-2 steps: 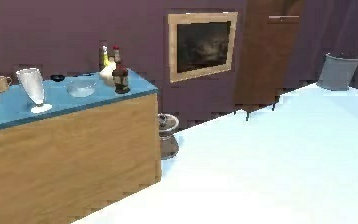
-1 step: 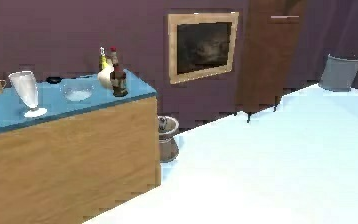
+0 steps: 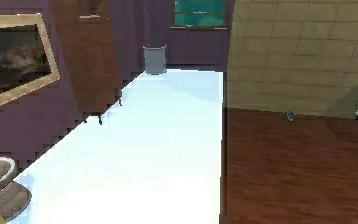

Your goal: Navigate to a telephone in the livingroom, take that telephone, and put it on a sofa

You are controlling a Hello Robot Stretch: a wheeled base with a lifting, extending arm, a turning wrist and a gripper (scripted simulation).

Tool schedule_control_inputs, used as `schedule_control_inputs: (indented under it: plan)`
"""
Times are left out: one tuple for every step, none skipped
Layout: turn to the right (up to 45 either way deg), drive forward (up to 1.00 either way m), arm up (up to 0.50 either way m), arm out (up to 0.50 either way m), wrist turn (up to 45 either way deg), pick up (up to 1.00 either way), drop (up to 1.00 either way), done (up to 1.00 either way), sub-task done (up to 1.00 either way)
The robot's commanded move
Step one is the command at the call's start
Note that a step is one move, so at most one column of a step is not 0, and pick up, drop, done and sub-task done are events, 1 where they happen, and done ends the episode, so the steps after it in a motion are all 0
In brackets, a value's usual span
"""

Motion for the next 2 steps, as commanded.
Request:
schedule_control_inputs:
  plan:
    - [42.0,0.00,0.00,0.00,0.0,0.00,0.00,0.00,0.00]
    - [0.0,0.35,0.00,0.00,0.0,0.00,0.00,0.00,0.00]
